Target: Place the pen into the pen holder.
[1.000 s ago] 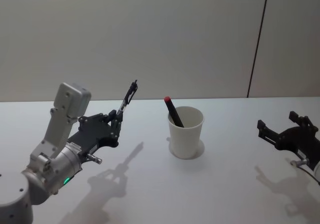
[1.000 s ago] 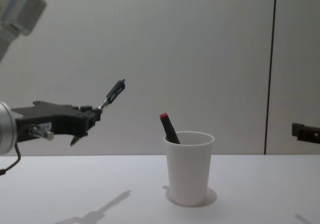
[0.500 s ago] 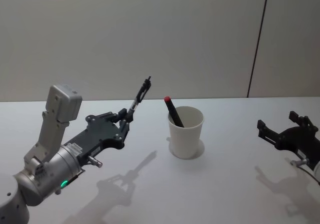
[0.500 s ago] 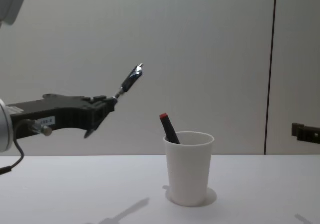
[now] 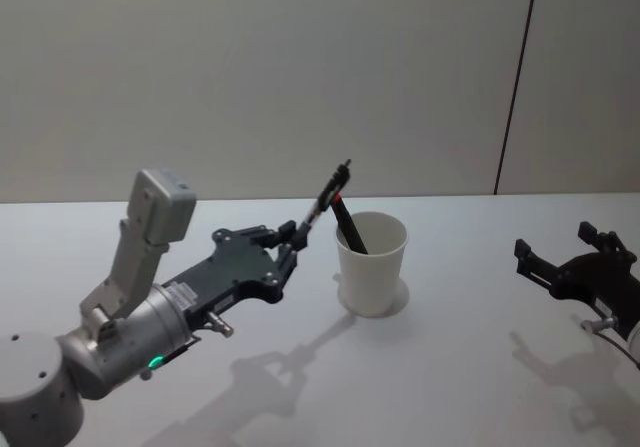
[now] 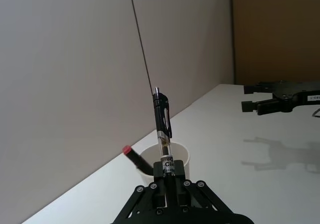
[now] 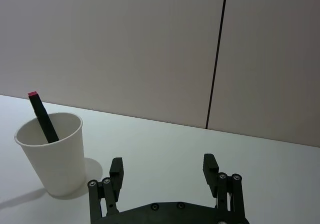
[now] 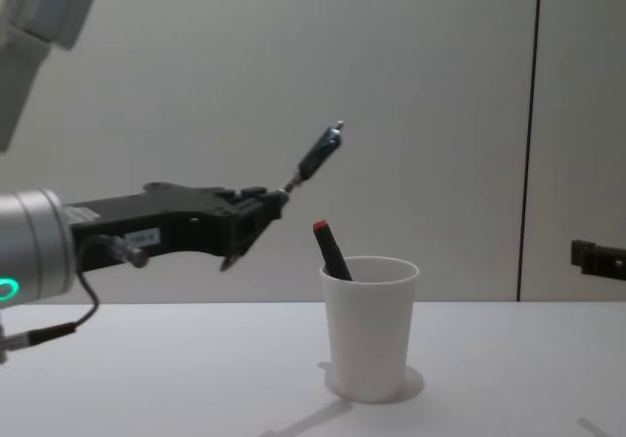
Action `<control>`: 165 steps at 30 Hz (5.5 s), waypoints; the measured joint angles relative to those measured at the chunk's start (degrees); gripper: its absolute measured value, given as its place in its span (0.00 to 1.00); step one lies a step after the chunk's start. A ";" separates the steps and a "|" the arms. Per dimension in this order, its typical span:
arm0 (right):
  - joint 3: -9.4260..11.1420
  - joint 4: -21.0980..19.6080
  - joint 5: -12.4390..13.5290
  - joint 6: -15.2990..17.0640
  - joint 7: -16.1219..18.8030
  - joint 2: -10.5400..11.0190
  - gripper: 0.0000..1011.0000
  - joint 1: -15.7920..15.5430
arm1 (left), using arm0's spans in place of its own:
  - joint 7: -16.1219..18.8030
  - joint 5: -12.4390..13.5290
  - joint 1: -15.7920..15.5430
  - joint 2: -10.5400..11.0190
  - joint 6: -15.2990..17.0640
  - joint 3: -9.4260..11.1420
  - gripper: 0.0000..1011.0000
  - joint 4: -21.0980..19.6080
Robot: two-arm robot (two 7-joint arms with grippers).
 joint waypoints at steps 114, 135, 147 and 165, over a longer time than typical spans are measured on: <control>1.43 -2.07 2.27 -0.96 1.95 1.99 0.99 -2.42 | -4.92 6.70 -11.01 -14.81 0.97 11.48 0.12 11.11; 4.15 -3.17 12.78 -6.63 7.29 4.40 0.99 -6.61 | -4.93 6.68 -11.01 -14.82 0.97 11.49 0.12 11.11; 5.59 -1.30 21.76 -9.02 14.36 5.44 0.99 -7.98 | -4.93 6.69 -11.01 -14.82 0.96 11.49 0.12 11.10; 6.27 2.48 33.60 -10.05 24.89 5.52 0.99 -7.33 | -4.93 6.69 -11.01 -14.82 0.96 11.49 0.12 11.11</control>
